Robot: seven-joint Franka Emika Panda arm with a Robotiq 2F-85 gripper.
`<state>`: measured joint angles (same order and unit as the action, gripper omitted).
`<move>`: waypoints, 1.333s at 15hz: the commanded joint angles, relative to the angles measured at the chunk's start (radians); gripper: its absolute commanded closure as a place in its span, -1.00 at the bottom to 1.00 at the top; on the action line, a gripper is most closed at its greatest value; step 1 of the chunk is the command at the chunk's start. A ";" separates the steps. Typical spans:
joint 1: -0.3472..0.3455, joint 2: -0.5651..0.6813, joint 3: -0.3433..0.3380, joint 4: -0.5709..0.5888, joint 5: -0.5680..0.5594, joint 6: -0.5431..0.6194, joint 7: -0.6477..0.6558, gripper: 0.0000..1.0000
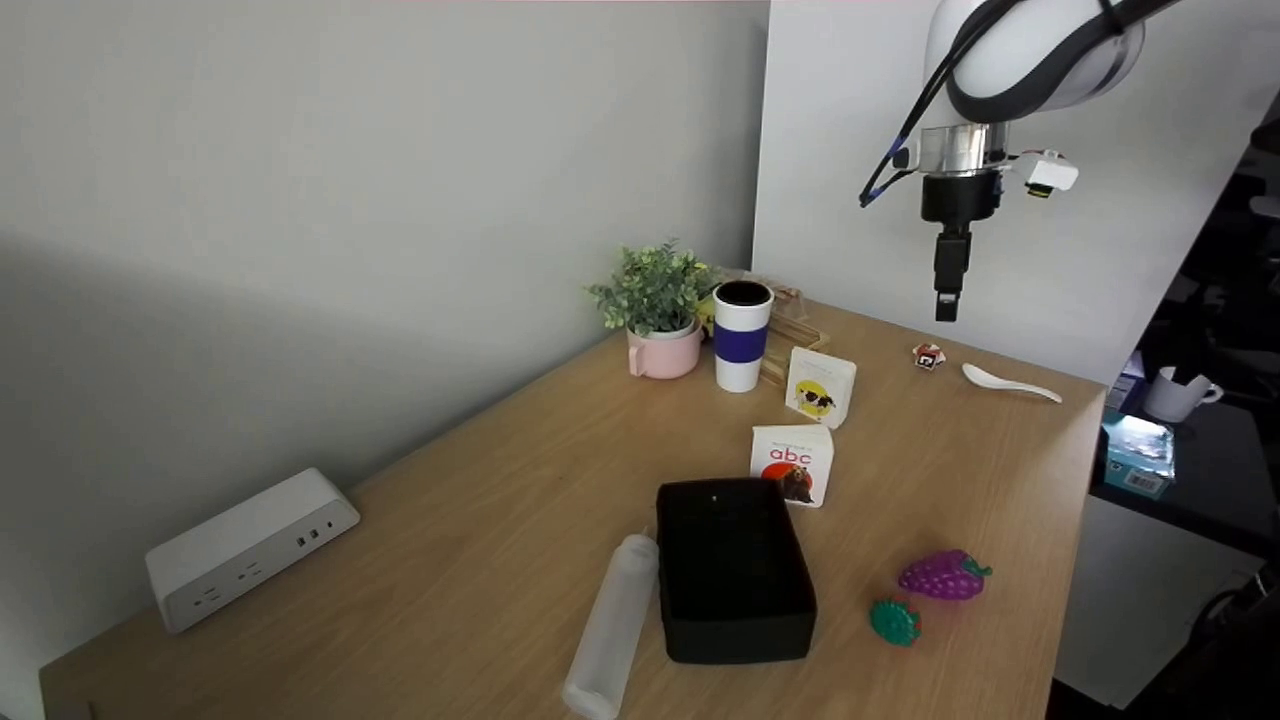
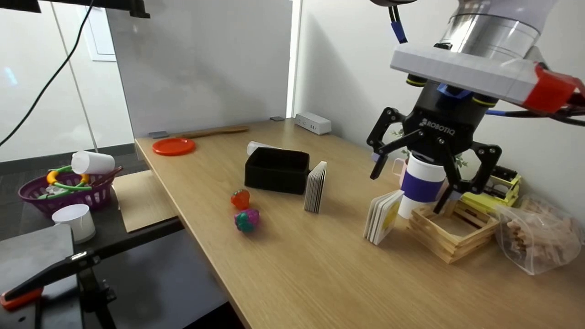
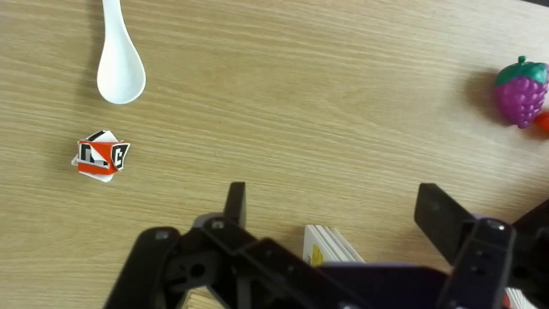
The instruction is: Put the yellow and orange books in the black box
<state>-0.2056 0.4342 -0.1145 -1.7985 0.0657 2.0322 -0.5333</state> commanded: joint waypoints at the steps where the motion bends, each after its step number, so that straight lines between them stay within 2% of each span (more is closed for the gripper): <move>1: -0.039 0.030 0.036 0.052 0.015 -0.031 -0.037 -1.00; 14: -0.025 0.269 0.113 0.353 -0.007 -0.182 -0.159 -1.00; 17: -0.013 0.320 0.125 0.405 -0.007 -0.178 -0.121 -1.00; 20: 0.011 0.347 0.110 0.420 -0.024 -0.109 -0.020 -1.00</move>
<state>-0.2102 0.7422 0.0025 -1.4270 0.0639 1.8914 -0.6275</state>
